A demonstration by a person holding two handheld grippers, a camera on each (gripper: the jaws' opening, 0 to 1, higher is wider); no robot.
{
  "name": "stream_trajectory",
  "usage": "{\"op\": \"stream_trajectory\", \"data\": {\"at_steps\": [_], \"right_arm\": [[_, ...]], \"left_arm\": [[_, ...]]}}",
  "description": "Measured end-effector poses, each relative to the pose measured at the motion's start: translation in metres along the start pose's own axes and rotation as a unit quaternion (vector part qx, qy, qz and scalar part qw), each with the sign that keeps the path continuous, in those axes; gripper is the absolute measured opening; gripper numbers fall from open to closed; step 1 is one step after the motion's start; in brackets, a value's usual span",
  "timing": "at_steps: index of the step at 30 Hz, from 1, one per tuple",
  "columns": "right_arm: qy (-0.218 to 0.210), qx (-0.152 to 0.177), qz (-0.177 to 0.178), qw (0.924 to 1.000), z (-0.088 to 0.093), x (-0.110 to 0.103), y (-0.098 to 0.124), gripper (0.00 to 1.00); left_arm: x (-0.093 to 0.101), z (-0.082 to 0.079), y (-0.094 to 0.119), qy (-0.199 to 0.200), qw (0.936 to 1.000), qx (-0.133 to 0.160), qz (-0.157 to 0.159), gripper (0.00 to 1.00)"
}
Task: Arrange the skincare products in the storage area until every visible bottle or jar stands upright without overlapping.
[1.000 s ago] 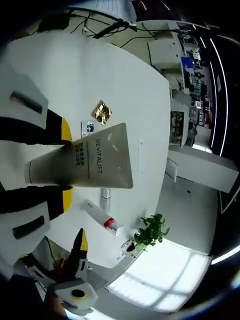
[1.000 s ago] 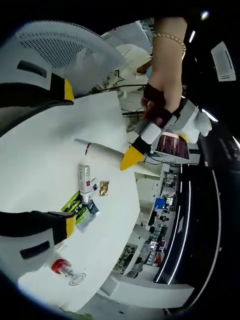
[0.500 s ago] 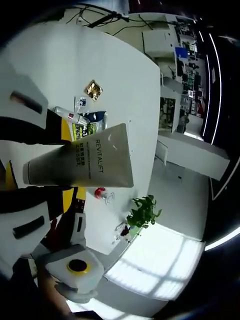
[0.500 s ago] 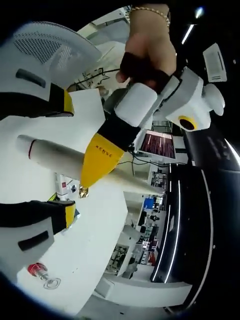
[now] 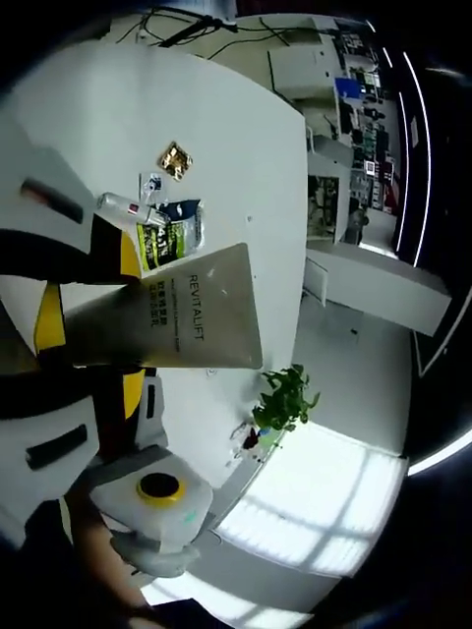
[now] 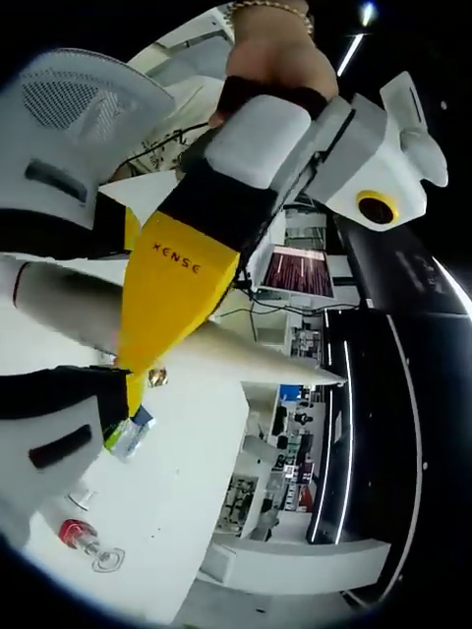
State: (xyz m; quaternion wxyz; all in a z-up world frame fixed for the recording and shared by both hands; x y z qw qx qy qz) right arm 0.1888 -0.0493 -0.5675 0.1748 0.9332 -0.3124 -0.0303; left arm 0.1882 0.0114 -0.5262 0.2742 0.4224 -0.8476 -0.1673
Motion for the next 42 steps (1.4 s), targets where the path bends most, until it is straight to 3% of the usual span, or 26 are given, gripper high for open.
{"op": "stream_trajectory", "data": {"at_steps": [2, 8, 19, 28, 33, 39, 42], "right_arm": [[-0.002, 0.006, 0.003, 1.0, -0.002, 0.0, 0.002, 0.3], [-0.05, 0.015, 0.01, 0.9986, -0.003, 0.005, 0.007, 0.23], [-0.081, 0.008, -0.01, 0.9966, -0.001, 0.006, 0.013, 0.19], [-0.095, 0.014, -0.021, 0.9951, -0.002, 0.007, 0.018, 0.18], [-0.115, 0.027, -0.032, 0.9925, -0.004, 0.008, 0.025, 0.18], [-0.125, 0.035, -0.05, 0.9902, -0.002, 0.012, 0.032, 0.19], [-0.146, 0.056, -0.094, 0.9833, -0.004, 0.008, 0.04, 0.19]], "left_arm": [[0.001, 0.001, -0.001, 0.002, 1.0, -0.003, 0.002, 0.29], [0.004, 0.002, -0.001, 0.004, 0.9999, -0.005, 0.009, 0.3], [0.007, 0.005, -0.001, 0.014, 0.9995, -0.001, 0.029, 0.32], [0.007, 0.005, 0.001, 0.024, 0.9976, 0.02, 0.062, 0.33], [0.011, 0.002, -0.001, 0.009, 0.9963, 0.033, 0.078, 0.35], [0.018, 0.003, -0.006, 0.02, 0.9919, 0.034, 0.121, 0.35], [0.025, 0.0, -0.006, -0.001, 0.9862, 0.033, 0.162, 0.35]]}}
Point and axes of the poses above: the point that each gripper's makers call its tool centre point, and the gripper's own axes: y roughly backward along the fingers, x roughly to its right, z roughly out of its underside, the point moved 6 cm from there along y, roughly backward along the fingers, and after that the axes turned 3 degrees about -x, right-handed, at the moved point
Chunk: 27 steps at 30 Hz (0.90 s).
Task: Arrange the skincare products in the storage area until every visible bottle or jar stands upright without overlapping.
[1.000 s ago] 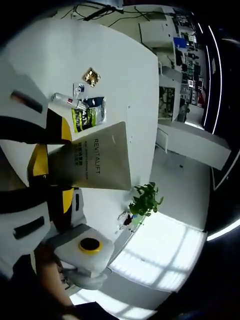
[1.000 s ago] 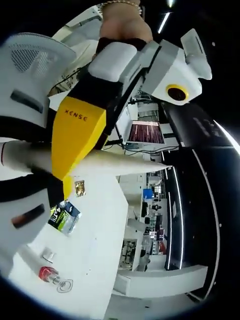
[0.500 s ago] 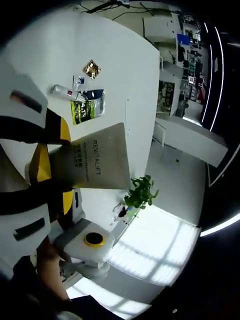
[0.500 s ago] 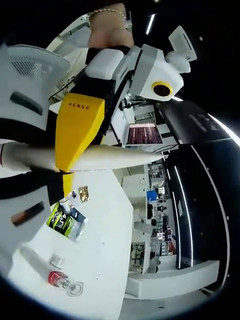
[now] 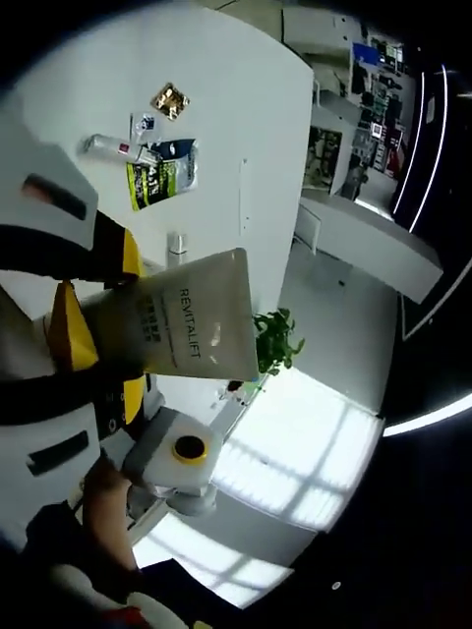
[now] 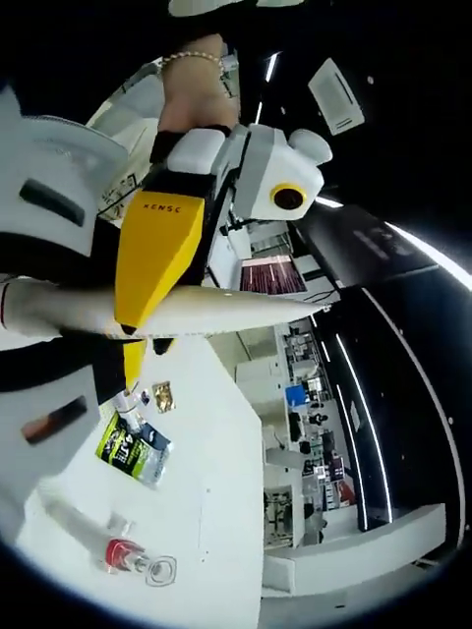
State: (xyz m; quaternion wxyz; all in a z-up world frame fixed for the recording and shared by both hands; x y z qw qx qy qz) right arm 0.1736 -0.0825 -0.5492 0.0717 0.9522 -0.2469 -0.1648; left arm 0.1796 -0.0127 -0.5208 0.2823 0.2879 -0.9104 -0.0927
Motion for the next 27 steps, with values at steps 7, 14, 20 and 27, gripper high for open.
{"op": "stream_trajectory", "data": {"at_steps": [7, 14, 20, 27], "right_arm": [[-0.094, 0.065, -0.091, 0.9893, -0.01, -0.015, 0.01, 0.19], [-0.148, 0.112, -0.185, 0.965, -0.021, -0.031, 0.025, 0.19], [-0.14, 0.113, -0.218, 0.9594, -0.03, -0.039, 0.03, 0.19], [-0.099, 0.098, -0.244, 0.9597, -0.041, -0.047, 0.034, 0.19]], "left_arm": [[0.017, -0.016, 0.006, -0.021, 0.9946, 0.003, 0.101, 0.3], [0.038, -0.035, 0.02, -0.051, 0.9804, -0.001, 0.19, 0.18], [0.05, -0.041, 0.023, -0.086, 0.9733, -0.014, 0.213, 0.18], [0.06, -0.048, 0.026, -0.125, 0.9661, -0.022, 0.225, 0.17]]}}
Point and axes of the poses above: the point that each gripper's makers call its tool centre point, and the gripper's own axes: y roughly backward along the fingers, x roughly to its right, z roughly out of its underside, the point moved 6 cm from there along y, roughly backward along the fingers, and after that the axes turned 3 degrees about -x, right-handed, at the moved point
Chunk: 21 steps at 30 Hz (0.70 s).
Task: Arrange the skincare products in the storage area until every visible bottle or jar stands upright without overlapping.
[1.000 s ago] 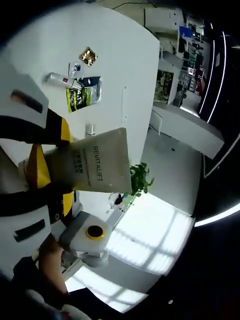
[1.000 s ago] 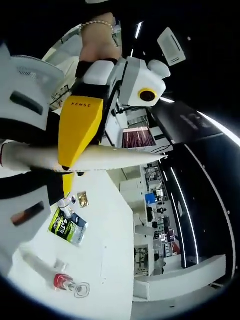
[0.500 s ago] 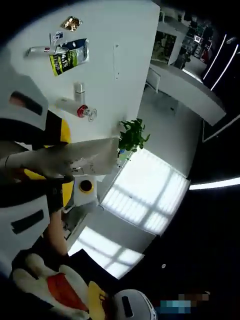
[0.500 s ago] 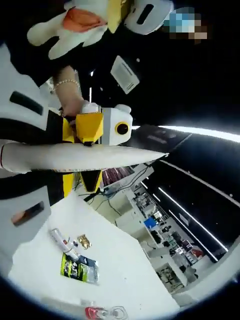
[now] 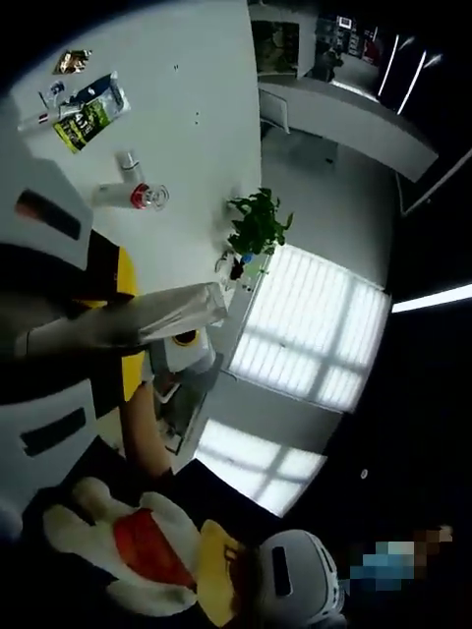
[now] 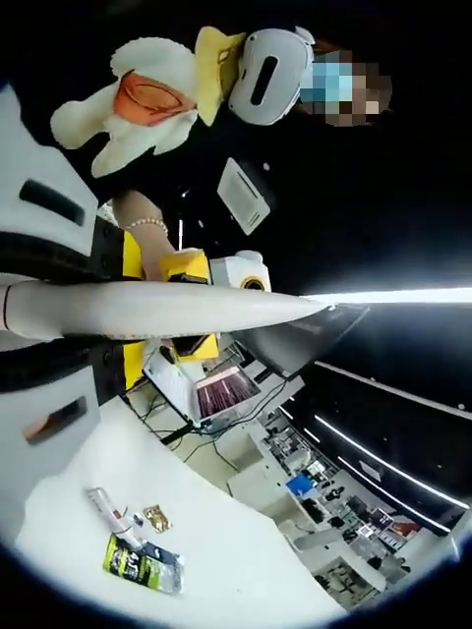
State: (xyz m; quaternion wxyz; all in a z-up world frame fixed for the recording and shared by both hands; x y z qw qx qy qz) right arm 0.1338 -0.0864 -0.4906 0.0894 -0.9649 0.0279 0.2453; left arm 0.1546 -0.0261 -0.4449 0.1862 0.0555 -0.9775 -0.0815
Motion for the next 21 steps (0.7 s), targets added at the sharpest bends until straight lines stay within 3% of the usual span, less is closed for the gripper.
{"op": "stream_trajectory", "data": {"at_steps": [2, 9, 17, 20, 21], "right_arm": [[0.003, -0.011, -0.001, 0.9999, 0.0, 0.0, -0.001, 0.19], [0.041, -0.048, 0.003, 0.998, 0.0, -0.002, -0.002, 0.19], [0.075, -0.06, 0.011, 0.9953, -0.005, 0.003, 0.004, 0.19], [0.118, -0.075, 0.02, 0.99, -0.004, 0.006, 0.006, 0.19], [0.14, -0.083, 0.036, 0.986, -0.004, 0.009, 0.007, 0.19]], "left_arm": [[0.001, 0.001, -0.001, -0.023, 0.9995, -0.023, -0.002, 0.17], [0.0, 0.002, -0.006, -0.05, 0.9969, -0.06, 0.006, 0.21], [0.0, -0.001, -0.006, -0.063, 0.9962, -0.06, 0.006, 0.2], [-0.001, -0.001, -0.006, -0.07, 0.9954, -0.065, 0.004, 0.18], [-0.003, 0.0, -0.006, -0.089, 0.993, -0.077, -0.013, 0.18]]}}
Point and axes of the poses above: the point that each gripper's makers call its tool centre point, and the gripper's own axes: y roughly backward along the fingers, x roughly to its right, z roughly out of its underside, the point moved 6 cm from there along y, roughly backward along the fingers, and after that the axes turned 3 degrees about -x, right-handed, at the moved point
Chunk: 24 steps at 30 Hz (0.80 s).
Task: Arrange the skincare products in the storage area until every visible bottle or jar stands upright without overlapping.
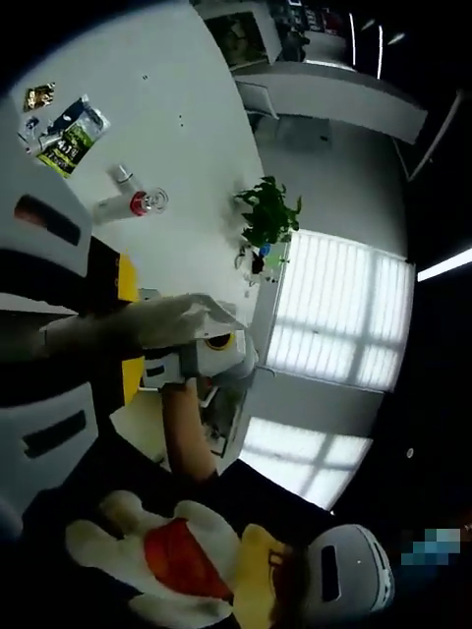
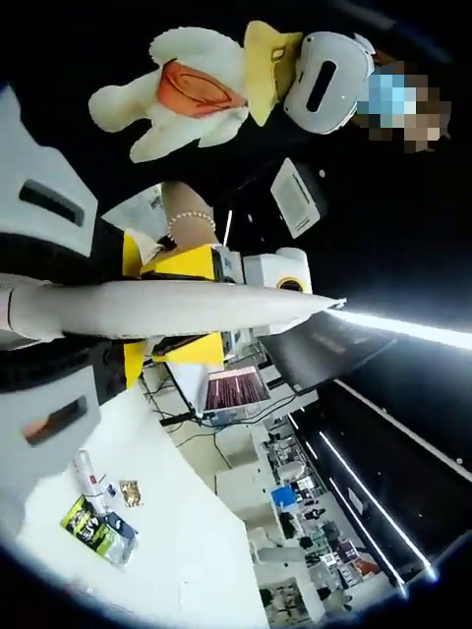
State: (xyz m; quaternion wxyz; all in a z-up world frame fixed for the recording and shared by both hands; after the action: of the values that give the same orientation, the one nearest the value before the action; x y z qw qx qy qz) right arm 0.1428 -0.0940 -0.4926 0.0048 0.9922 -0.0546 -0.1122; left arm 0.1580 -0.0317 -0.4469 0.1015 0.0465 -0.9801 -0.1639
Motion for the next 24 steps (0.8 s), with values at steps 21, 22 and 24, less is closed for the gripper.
{"op": "stream_trajectory", "data": {"at_steps": [21, 22, 24], "right_arm": [[0.062, -0.14, 0.104, 0.9828, 0.059, 0.038, -0.005, 0.24], [0.061, -0.145, 0.106, 0.9818, 0.062, 0.04, -0.004, 0.24], [0.062, -0.156, 0.117, 0.9789, 0.069, 0.044, -0.003, 0.24]], "left_arm": [[-0.025, 0.056, -0.028, -0.087, 0.9916, -0.083, -0.049, 0.17], [-0.028, 0.06, -0.03, -0.085, 0.9919, -0.081, -0.047, 0.17], [-0.031, 0.068, -0.034, -0.085, 0.9924, -0.075, -0.046, 0.16]]}}
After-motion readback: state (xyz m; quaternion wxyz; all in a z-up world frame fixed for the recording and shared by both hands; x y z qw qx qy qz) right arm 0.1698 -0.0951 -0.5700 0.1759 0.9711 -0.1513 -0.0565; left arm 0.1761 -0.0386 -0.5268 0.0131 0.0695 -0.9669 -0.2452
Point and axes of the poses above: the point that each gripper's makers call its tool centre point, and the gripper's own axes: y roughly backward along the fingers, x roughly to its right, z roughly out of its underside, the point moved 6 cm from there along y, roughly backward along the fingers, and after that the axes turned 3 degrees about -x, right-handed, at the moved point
